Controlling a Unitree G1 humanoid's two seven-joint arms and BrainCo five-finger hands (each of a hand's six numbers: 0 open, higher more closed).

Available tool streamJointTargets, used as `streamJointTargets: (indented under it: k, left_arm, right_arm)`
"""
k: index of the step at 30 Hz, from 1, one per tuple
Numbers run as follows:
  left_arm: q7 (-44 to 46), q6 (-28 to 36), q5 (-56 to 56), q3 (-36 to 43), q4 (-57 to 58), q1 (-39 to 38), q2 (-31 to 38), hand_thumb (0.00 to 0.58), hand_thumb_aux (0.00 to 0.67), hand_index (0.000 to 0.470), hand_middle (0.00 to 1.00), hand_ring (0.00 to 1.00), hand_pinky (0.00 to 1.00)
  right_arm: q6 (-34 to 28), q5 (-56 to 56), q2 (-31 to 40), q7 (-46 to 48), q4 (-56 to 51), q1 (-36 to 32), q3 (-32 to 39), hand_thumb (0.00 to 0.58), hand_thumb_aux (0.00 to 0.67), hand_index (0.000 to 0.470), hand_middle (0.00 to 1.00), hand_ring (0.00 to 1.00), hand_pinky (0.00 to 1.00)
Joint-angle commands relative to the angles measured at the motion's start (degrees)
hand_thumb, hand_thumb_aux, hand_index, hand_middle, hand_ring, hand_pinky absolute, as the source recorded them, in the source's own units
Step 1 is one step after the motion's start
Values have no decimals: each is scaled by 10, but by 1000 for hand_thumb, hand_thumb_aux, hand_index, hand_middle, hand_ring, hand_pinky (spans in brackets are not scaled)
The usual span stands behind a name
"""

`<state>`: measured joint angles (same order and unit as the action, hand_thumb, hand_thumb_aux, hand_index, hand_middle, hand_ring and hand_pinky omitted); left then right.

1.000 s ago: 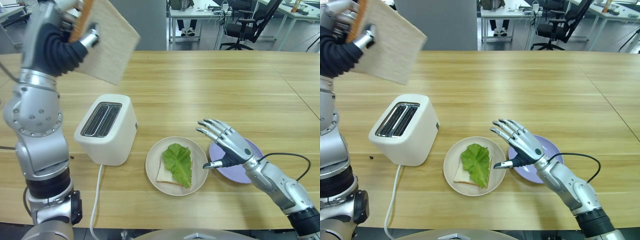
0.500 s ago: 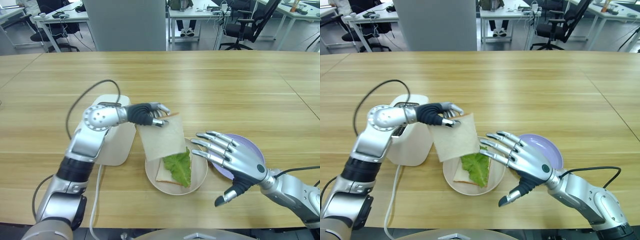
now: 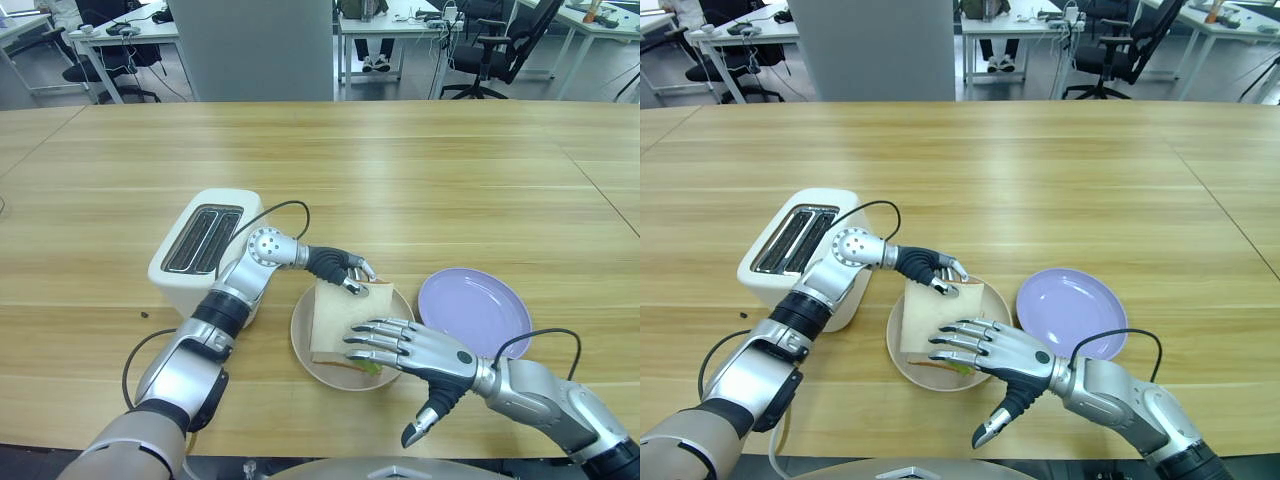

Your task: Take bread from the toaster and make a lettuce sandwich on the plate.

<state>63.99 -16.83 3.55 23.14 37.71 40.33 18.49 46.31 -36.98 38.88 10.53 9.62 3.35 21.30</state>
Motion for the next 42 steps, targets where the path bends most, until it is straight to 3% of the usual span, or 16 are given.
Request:
streamJointTargets:
  k: [1, 13, 14, 15, 16, 20, 28, 31, 34, 35, 36, 37, 38, 39, 40, 42]
  left_arm:
    - [-15, -34, 28, 11, 65, 7, -13, 580, 670, 460, 1000, 1000, 1000]
    - [-122, -146, 122, 34, 192, 38, -59, 580, 670, 460, 1000, 1000, 1000]
    - [-154, -163, 140, 38, 197, 43, -58, 466, 373, 256, 176, 176, 176]
    - [-193, -182, 159, 41, 201, 51, -57, 466, 373, 256, 176, 176, 176]
    - [-220, -196, 173, 42, 206, 57, -57, 0, 0, 0, 0, 0, 0]
    - [-354, -237, 232, 46, 198, 83, -51, 0, 0, 0, 0, 0, 0]
    - [-745, -263, 448, 78, 86, 133, 8, 0, 0, 0, 0, 0, 0]
    - [-799, -255, 470, 72, 55, 125, 31, 0, 0, 0, 0, 0, 0]
    - [-739, -270, 366, 23, 13, 82, 53, 0, 0, 0, 0, 0, 0]
    - [-711, -276, 324, 7, -7, 65, 60, 0, 0, 0, 0, 0, 0]
    - [-682, -276, 286, -5, -33, 47, 70, 0, 0, 0, 0, 0, 0]
    - [-659, -274, 261, -13, -52, 34, 76, 5, 3, 2, 114, 114, 114]
    - [-626, -262, 217, -25, -92, 8, 88, 452, 355, 244, 933, 933, 933]
    - [-588, -248, 165, -37, -137, -21, 103, 521, 457, 314, 1000, 1000, 1000]
    - [-550, -232, 113, -47, -182, -50, 119, 580, 670, 460, 1000, 1000, 1000]
    - [-481, -201, 16, -63, -272, -107, 156, 580, 670, 460, 1000, 1000, 1000]
  right_arm:
    - [-18, -1, -15, 36, -47, -27, 24, 0, 0, 0, 0, 0, 0]
    - [-85, 30, -58, 102, -90, -48, 47, 0, 0, 0, 0, 0, 0]
    - [-93, 34, -59, 108, -93, -47, 47, 0, 0, 0, 0, 0, 0]
    - [-100, 37, -61, 112, -96, -46, 47, 0, 0, 0, 0, 0, 0]
    - [-104, 39, -62, 116, -98, -45, 47, 0, 0, 0, 0, 0, 0]
    - [-125, 56, -68, 130, -99, -40, 46, 0, 0, 0, 0, 0, 0]
    - [-142, 72, -85, 120, -106, -45, 35, 0, 0, 0, 0, 0, 0]
    - [-145, 91, -91, 109, -104, -46, 18, 0, 0, 0, 0, 0, 0]
    - [-150, 140, -97, 97, -92, -42, -16, 14, 8, 5, 0, 0, 0]
    - [-151, 156, -97, 96, -88, -40, -26, 140, 87, 60, 0, 0, 0]
    - [-152, 172, -97, 97, -84, -38, -35, 512, 441, 303, 0, 0, 0]
    - [-153, 183, -97, 98, -82, -36, -41, 580, 670, 460, 416, 416, 416]
    - [-151, 207, -94, 103, -75, -32, -52, 580, 670, 460, 1000, 1000, 1000]
    - [-145, 230, -89, 106, -66, -27, -66, 580, 670, 460, 1000, 1000, 1000]
    - [-143, 255, -83, 113, -58, -22, -76, 580, 670, 460, 1000, 1000, 1000]
    - [-140, 301, -68, 131, -36, -10, -94, 580, 670, 460, 1000, 1000, 1000]
